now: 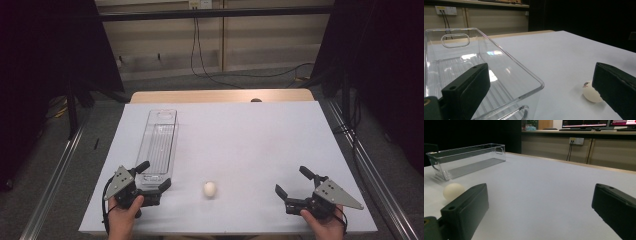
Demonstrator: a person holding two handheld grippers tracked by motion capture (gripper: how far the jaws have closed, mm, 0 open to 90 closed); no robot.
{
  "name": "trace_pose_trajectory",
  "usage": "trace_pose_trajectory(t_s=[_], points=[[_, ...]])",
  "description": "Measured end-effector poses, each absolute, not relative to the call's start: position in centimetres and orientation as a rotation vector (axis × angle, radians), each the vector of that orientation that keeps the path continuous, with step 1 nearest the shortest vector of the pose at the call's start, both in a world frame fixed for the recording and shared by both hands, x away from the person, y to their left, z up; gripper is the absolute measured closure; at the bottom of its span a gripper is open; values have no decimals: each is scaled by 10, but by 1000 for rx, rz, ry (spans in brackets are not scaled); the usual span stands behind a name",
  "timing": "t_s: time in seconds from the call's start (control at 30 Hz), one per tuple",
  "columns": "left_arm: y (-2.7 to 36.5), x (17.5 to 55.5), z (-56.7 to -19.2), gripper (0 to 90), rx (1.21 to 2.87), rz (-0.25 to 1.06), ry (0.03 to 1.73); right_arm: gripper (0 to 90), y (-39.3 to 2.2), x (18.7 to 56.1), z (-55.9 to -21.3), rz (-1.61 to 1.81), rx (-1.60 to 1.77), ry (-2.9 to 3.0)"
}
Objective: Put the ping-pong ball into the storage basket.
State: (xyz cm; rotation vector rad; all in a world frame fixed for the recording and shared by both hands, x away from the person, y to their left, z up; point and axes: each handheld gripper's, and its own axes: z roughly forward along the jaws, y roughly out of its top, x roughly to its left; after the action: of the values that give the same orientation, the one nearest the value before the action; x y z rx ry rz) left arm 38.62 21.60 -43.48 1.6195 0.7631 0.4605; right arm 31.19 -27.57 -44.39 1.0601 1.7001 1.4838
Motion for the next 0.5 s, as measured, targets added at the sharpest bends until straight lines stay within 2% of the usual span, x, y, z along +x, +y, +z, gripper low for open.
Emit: trace_pose_trajectory(t_s=[0.5], points=[[214, 387, -432, 17, 1630, 468, 764, 6, -273, 312, -443, 1480, 1050, 1699]])
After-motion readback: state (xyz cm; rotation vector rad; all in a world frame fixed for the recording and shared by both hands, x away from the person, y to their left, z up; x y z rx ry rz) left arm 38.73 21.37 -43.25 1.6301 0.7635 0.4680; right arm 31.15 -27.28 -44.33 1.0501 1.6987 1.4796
